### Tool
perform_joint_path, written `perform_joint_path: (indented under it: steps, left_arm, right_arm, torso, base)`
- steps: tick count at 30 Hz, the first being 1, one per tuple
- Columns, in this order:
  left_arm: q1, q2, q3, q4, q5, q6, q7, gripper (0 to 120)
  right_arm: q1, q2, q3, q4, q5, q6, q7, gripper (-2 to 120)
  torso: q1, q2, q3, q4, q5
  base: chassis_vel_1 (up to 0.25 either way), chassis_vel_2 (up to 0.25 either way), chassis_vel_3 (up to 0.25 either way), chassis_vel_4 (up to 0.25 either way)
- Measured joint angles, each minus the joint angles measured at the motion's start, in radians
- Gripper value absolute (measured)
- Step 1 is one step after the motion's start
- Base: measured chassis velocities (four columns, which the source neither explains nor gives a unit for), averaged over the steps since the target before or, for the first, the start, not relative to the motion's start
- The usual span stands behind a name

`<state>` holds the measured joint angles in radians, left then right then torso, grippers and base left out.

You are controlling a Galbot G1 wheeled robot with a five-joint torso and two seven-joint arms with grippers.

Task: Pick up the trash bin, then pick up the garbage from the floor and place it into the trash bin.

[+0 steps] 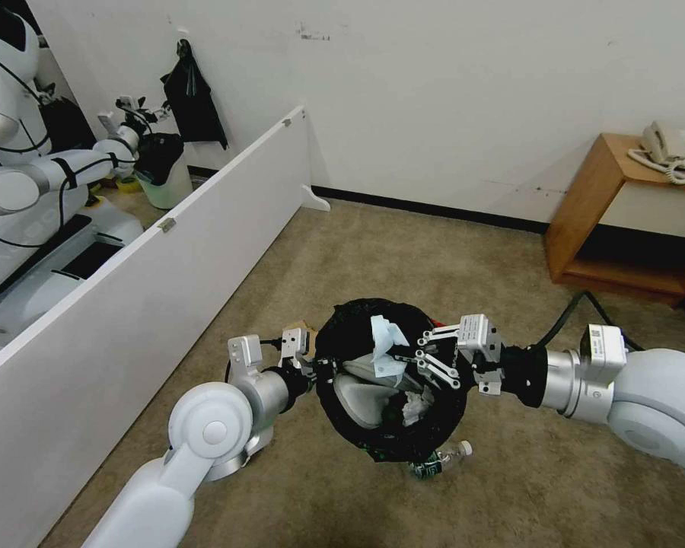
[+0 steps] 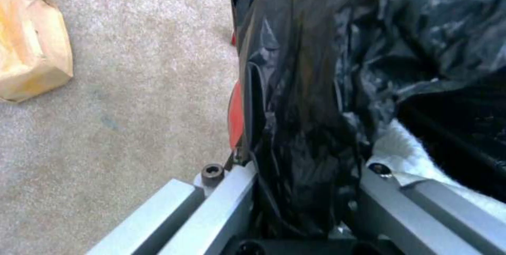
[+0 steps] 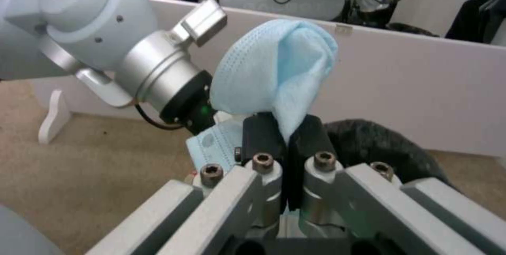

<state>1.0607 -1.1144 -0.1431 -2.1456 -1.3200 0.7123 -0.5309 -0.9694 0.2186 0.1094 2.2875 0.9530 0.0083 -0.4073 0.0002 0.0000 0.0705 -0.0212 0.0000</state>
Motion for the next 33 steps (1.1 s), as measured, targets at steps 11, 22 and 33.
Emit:
perform_joint_path:
  steps: [11,22,33]
  left_arm:
    - [-0.005,-0.005,0.0,-0.004,-0.013,0.0,-0.013,0]
    - [-0.002,-0.011,0.0,-0.003,-0.012,0.0,-0.014,0]
    - [-0.002,-0.011,-0.002,-0.001,-0.011,0.001,-0.014,0]
  right_arm:
    - [-0.012,0.008,-0.007,-0.019,-0.021,-0.002,0.002,22]
    - [-0.014,0.012,-0.008,-0.024,-0.023,-0.001,-0.007,58]
    - [-0.014,0.011,-0.008,-0.024,-0.023,0.0,-0.014,95]
  torso:
    - [0.0,0.0,0.0,0.0,0.0]
    - [0.0,0.0,0.0,0.0,0.0]
    - [0.0,0.0,0.0,0.0,0.0]
  base:
    - [0.0,0.0,0.0,0.0]
    - [0.0,0.0,0.0,0.0]
    - [0.0,0.0,0.0,0.0]
